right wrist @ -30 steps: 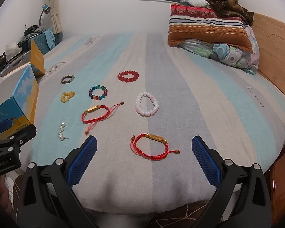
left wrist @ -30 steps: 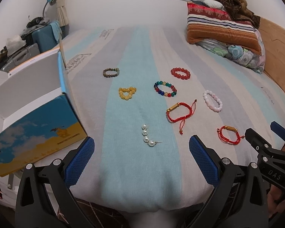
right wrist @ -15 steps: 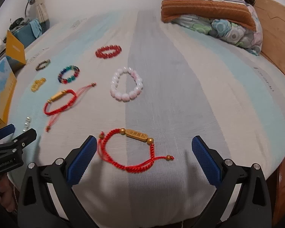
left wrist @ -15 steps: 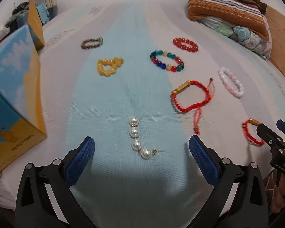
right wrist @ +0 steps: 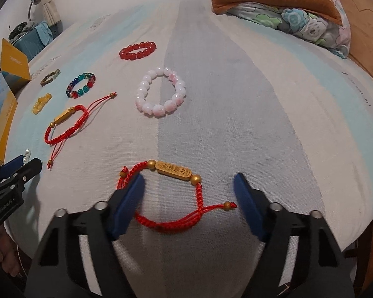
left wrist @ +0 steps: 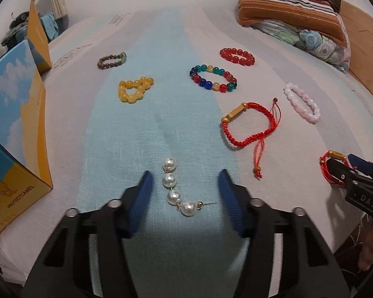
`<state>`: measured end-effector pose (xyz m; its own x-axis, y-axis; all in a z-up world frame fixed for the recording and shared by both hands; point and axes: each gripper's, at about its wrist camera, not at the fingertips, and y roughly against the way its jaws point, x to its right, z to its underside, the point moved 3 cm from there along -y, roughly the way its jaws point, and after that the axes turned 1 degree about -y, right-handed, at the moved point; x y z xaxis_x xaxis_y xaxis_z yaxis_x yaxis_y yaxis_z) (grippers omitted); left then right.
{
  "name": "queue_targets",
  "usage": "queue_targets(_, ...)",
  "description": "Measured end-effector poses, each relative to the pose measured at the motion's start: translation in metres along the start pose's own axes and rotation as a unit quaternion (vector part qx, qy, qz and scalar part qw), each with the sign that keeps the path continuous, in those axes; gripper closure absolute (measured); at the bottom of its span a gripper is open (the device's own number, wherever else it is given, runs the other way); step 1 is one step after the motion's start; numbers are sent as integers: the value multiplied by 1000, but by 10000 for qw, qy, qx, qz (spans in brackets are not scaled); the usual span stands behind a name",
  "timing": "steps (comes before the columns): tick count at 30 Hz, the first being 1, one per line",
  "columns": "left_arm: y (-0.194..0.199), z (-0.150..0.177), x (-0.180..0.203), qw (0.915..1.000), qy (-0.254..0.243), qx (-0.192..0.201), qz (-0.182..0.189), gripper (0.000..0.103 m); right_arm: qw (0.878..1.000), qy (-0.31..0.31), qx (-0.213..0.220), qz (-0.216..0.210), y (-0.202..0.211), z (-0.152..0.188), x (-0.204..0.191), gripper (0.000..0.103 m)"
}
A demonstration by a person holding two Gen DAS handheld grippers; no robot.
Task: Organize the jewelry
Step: 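Grasp the pearl earrings with the left tool while the right tool grasps the red cord bracelet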
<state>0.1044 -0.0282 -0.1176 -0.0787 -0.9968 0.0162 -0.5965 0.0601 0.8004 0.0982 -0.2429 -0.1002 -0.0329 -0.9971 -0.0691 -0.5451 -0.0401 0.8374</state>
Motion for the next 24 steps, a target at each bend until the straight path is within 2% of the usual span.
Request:
queue_targets(1, 0, 0, 0, 10000, 20, -19, 24, 63, 10000, -3, 10, 0, 1, 0, 0, 48)
queue_targets(4, 0, 0, -1, 9999, 65, -73, 110, 85, 10000, -16, 20, -3, 2, -1, 2, 61)
queue_targets(5, 0, 0, -1, 9998, 70, -100, 137, 89, 10000, -12, 27, -14, 2, -1, 2, 65)
queue_targets(7, 0, 0, 0, 9998, 48, -123, 169, 92, 10000, 41, 67, -30, 4, -1, 3, 83)
queue_targets(8, 1, 1, 0, 9998, 44, -119, 178, 92, 9999, 47, 74, -53, 4, -2, 3, 86)
queue_targets(9, 2, 0, 0, 9998, 30, -110, 191, 92, 9999, 30, 97, -81, 5, -2, 4, 94)
queue_targets(24, 23, -7, 0, 9997, -33, -2, 227, 92, 9990, 88, 327, -301, 29, -7, 2, 95)
